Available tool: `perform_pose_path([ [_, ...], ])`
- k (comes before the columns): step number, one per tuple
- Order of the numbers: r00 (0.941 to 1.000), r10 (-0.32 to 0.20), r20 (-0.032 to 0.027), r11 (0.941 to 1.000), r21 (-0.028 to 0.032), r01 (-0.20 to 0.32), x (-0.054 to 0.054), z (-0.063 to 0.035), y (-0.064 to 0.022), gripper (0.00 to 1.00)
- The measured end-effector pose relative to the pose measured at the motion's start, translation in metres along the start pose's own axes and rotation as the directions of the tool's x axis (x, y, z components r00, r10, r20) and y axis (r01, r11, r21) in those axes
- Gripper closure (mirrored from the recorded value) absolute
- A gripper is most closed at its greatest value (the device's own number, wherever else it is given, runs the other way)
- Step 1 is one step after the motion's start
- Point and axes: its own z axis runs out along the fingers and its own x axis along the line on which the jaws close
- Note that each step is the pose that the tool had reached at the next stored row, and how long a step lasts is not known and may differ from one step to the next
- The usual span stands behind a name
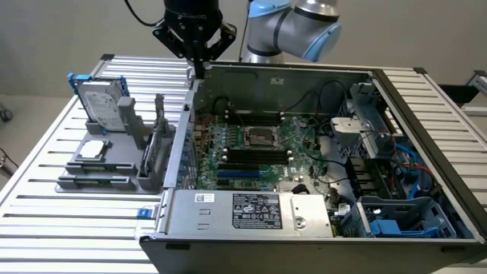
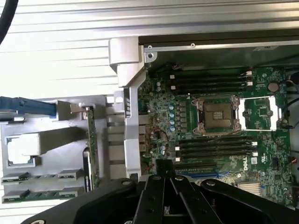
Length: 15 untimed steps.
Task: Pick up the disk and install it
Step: 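Reach for the disk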
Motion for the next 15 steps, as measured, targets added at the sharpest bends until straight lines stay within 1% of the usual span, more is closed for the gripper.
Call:
perform_pose_path([
  [3,1.0,0.0,-0.0003,1.0,0.0053,0.0,0.014,0.0001,0.0026,0.89],
  [8,1.0,0.0,-0.0032,0.9999,0.0163,0.0,0.037,0.0004,0.0075,0.89],
  [11,1.0,0.0,-0.0066,0.9997,0.0235,0.0,0.05,0.0005,0.011,0.89],
  [15,0.9999,0.001,-0.0131,0.9994,0.0334,0.0,0.068,0.0009,0.0162,0.89],
])
